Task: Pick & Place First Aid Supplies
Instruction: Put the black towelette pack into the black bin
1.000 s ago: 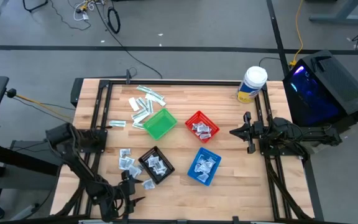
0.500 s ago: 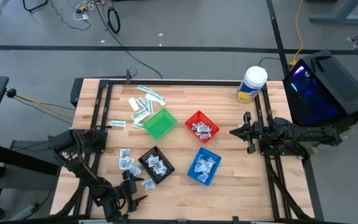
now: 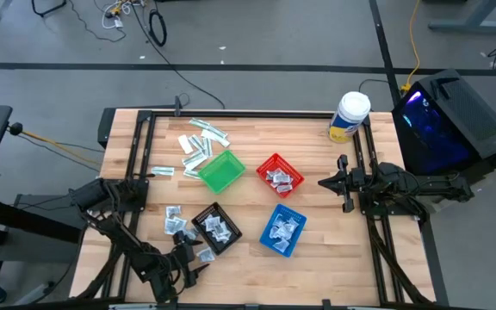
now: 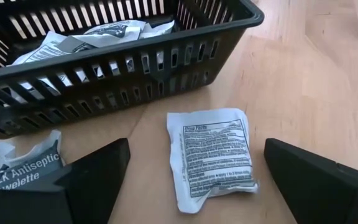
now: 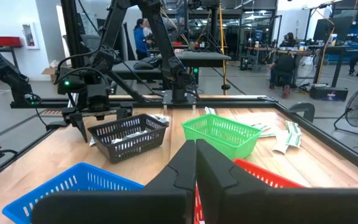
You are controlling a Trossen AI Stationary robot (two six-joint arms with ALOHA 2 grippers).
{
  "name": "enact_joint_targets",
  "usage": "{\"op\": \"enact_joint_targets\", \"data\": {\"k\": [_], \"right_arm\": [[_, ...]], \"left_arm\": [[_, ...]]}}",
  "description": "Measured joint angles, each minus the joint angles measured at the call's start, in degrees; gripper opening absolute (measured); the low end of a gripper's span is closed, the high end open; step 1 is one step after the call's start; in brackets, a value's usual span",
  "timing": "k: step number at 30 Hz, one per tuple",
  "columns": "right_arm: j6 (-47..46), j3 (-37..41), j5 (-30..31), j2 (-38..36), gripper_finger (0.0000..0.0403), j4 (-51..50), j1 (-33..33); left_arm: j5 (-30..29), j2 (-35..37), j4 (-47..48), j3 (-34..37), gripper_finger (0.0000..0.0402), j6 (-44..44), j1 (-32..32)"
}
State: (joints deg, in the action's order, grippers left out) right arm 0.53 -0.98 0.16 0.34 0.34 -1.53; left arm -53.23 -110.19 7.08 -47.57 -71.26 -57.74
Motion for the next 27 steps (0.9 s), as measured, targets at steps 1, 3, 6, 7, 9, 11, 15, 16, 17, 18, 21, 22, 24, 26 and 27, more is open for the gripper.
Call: {"op": "enact_joint_targets", "data": {"k": [1, 3, 6, 7, 9, 11, 15, 16, 17, 18, 21, 22, 24, 26, 27], "right_arm": [[0.0, 0.0, 0.0, 0.0, 0.0013, 0.0, 0.0], [0.0, 0.0, 0.0, 0.0, 0.0013, 0.0, 0.0], [0.0, 0.0, 0.0, 0.0, 0.0013, 0.0, 0.0], [0.0, 0.0, 0.0, 0.0, 0.0013, 0.0, 0.0], [0.0, 0.0, 0.0, 0.0, 0.0013, 0.0, 0.0], [0.0, 0.0, 0.0, 0.0, 0.0013, 0.0, 0.0], [0.0, 0.0, 0.0, 0.0, 0.0013, 0.0, 0.0], [0.0, 0.0, 0.0, 0.0, 0.0013, 0.0, 0.0], [0.0, 0.0, 0.0, 0.0, 0.0013, 0.0, 0.0], [0.0, 0.0, 0.0, 0.0, 0.0013, 0.0, 0.0], [0.0, 0.0, 0.0, 0.0, 0.0013, 0.0, 0.0], [0.0, 0.0, 0.0, 0.0, 0.0013, 0.0, 0.0], [0.0, 0.0, 0.0, 0.0, 0.0013, 0.0, 0.0], [0.0, 0.0, 0.0, 0.0, 0.0013, 0.0, 0.0], [0.0, 0.0, 0.0, 0.0, 0.0013, 0.0, 0.0]], "left_arm": [[0.1, 0.0, 0.0, 0.0, 0.0382, 0.0, 0.0], [0.6, 0.1, 0.1, 0.0, 0.0373, 0.1, 0.0], [1.1, 0.1, -0.1, 0.0, 0.0351, 1.2, 0.0], [1.2, 0.1, -0.2, 0.0, 0.0343, 1.4, 0.1], [1.4, 0.1, -0.3, 0.0, 0.0326, 1.4, 0.1], [1.6, 0.1, -0.2, 0.0, 0.0309, 1.4, 0.1], [1.9, 0.1, -0.1, -0.2, 0.0277, 1.4, 0.1], [2.0, 0.1, -0.1, -0.3, 0.0268, 1.5, 0.1], [2.1, 0.1, -0.1, -0.4, 0.0261, 1.5, 0.0], [2.1, 0.0, -0.1, -0.4, 0.0253, 1.5, 0.0], [2.3, 0.0, -0.1, -0.5, 0.0234, 1.5, 0.0], [2.3, 0.0, -0.1, -0.5, 0.0229, 1.5, -0.1], [2.3, 0.0, -0.1, -0.5, 0.0222, 1.5, -0.3], [2.3, 0.0, -0.1, -0.5, 0.0219, 1.5, -0.6], [2.3, 0.0, -0.1, -0.5, 0.0218, 1.5, -0.8]]}}
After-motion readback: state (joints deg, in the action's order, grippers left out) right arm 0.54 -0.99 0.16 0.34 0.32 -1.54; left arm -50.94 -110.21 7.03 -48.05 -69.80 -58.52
